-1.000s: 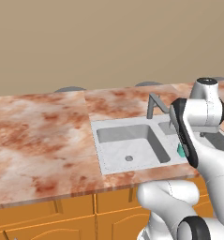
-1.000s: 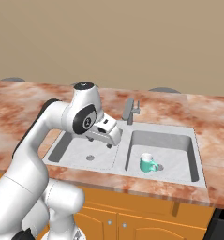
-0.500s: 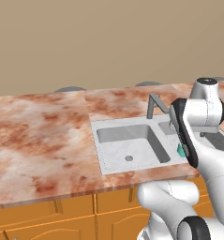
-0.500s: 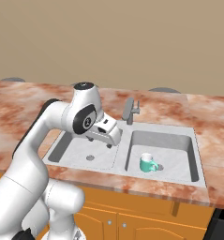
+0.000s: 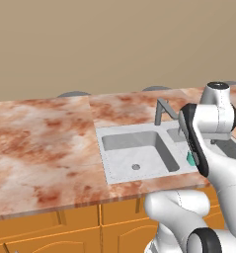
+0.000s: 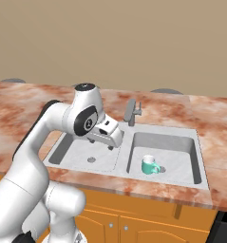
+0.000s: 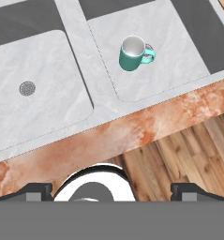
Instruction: Place the cup in the left basin and the mug in the right basin of the sink.
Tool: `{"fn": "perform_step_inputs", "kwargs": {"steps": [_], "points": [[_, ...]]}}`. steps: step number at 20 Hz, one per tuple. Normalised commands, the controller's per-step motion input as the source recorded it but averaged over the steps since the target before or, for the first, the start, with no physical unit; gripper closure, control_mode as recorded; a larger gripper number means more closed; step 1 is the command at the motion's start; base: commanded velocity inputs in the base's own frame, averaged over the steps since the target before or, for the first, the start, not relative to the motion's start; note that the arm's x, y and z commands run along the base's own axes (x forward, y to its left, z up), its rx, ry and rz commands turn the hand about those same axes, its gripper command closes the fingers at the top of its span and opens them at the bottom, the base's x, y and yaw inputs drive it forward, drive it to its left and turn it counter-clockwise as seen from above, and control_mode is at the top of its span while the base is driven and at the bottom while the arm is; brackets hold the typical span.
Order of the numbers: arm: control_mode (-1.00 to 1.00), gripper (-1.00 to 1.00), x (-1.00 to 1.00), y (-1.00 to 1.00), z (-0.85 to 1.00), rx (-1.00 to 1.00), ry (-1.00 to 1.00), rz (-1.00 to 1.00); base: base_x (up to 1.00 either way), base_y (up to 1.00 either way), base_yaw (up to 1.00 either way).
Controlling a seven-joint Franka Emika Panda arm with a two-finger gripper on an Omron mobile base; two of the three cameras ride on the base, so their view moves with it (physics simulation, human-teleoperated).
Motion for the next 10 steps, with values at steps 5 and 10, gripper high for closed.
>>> {"fn": "perform_step_inputs", "kwargs": {"steps": [5,10], "points": [[1.00,-1.00,0.00,0.00,0.00,0.00,0.00,0.00,-0.22,-0.21,-0.03],[1.00,-1.00,0.00,0.00,0.00,0.00,0.00,0.00,-0.46,-0.26,0.00]]}}
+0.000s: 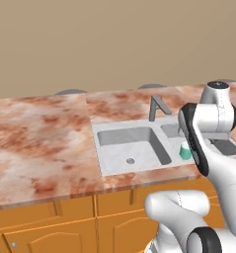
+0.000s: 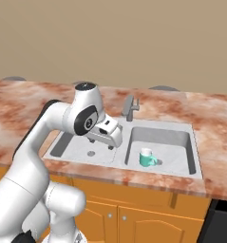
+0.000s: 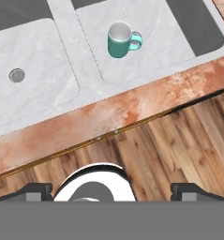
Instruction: Place the cup in the left basin and the mug in the right basin of the sink.
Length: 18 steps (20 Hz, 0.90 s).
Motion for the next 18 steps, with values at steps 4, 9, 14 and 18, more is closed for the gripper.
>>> {"fn": "perform_step_inputs", "kwargs": {"steps": [4,9,14,18], "points": [[1.00,-1.00,0.00,0.00,0.00,0.00,0.00,0.00,-0.36,-0.22,0.00],[1.00,-1.00,0.00,0.00,0.00,0.00,0.00,0.00,-0.13,-0.50,0.02],[1.00,-1.00,0.00,0.00,0.00,0.00,0.00,0.00,-0.05,-0.60,0.02],[1.00,-1.00,0.00,0.00,0.00,0.00,0.00,0.00,-0.12,-0.60,0.02]]}}
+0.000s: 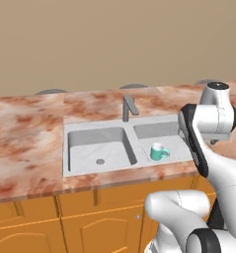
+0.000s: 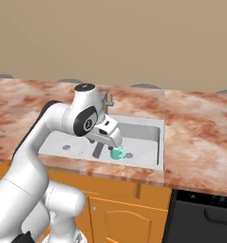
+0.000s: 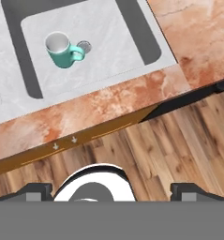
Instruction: Place the cup in the left basin and the mug in the right basin of the sink.
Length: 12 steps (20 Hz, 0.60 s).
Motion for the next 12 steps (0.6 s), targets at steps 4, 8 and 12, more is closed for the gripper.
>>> {"fn": "perform_step_inputs", "kwargs": {"steps": [4,8,12], "points": [[1.00,-1.00,0.00,0.00,0.00,0.00,0.00,0.00,-0.21,-0.59,0.03],[1.00,-1.00,0.00,0.00,0.00,0.00,0.00,0.00,-0.20,-0.60,0.04],[1.00,-1.00,0.00,0.00,0.00,0.00,0.00,0.00,-0.19,-0.60,0.02]]}}
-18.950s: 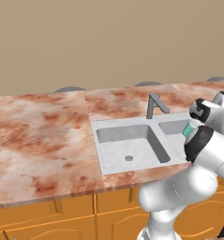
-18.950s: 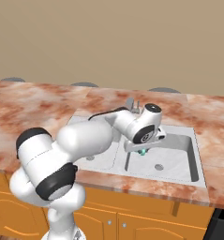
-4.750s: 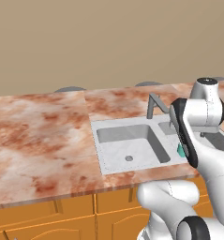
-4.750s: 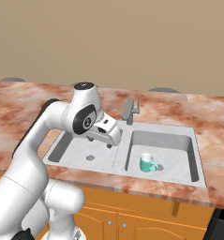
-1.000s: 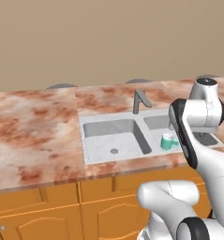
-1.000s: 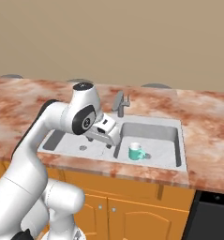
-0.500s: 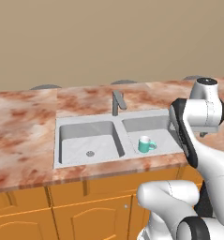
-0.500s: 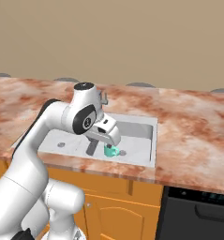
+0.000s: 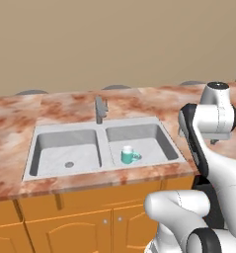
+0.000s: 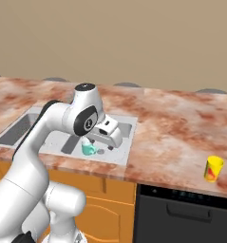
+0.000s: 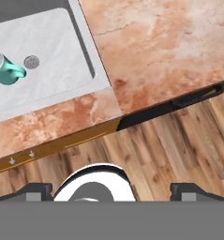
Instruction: Place the cup in the left basin and the mug in the right basin of the sink.
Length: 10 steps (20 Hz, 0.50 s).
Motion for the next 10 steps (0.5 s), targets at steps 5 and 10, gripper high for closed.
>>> {"fn": "perform_step_inputs", "kwargs": {"steps": [5,10], "points": [[1.00,-1.00,0.00,0.00,0.00,0.00,0.00,0.00,-0.26,-0.59,0.02],[1.00,-1.00,0.00,0.00,0.00,0.00,0.00,0.00,-0.39,-0.48,0.03]]}}
